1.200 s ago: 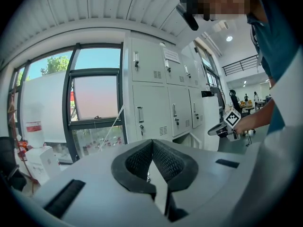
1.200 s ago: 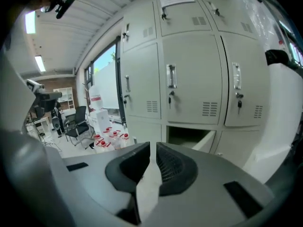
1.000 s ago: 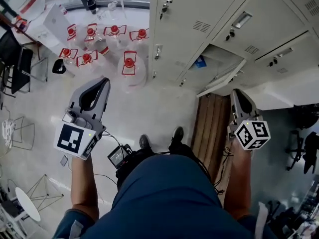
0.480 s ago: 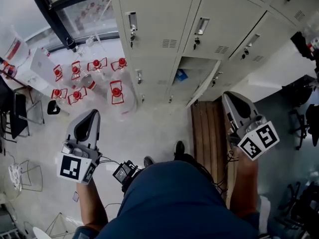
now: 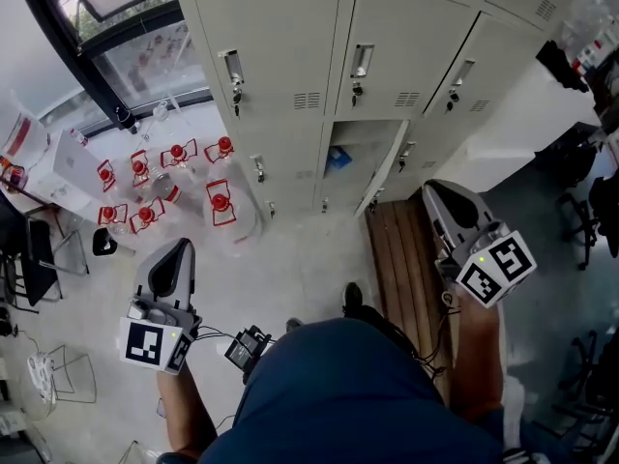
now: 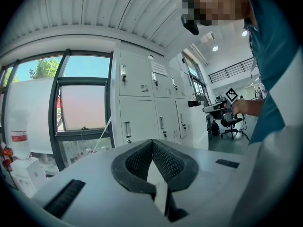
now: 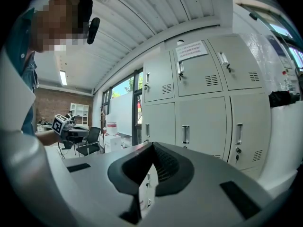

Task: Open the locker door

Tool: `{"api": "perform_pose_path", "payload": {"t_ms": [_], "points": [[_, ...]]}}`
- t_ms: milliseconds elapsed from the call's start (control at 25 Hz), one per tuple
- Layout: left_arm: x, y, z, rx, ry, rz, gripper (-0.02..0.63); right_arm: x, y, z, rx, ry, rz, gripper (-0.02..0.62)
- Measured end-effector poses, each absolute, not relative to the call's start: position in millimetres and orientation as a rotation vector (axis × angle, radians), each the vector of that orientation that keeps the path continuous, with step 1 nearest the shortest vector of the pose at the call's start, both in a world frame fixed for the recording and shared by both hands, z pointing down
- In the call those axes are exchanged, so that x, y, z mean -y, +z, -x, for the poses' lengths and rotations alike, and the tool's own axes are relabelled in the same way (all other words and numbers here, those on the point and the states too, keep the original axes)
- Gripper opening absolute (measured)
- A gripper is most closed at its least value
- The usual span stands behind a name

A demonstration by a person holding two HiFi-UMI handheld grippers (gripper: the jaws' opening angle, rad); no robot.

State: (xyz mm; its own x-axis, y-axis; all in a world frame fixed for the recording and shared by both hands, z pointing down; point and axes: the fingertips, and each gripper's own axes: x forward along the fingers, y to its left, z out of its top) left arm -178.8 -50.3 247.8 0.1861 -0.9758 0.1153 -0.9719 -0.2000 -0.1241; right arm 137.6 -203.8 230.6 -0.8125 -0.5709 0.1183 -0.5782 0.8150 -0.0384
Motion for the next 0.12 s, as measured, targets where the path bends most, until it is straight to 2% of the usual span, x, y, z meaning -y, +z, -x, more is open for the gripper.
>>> {"api": "perform_pose_path", "payload": {"t_ms": [120], "points": [[47.6, 252.8, 181.7, -1.977, -0.285, 2.401, 0.017, 203.8, 230.8, -139.2, 2.890, 0.112, -0.933, 0.035]]}}
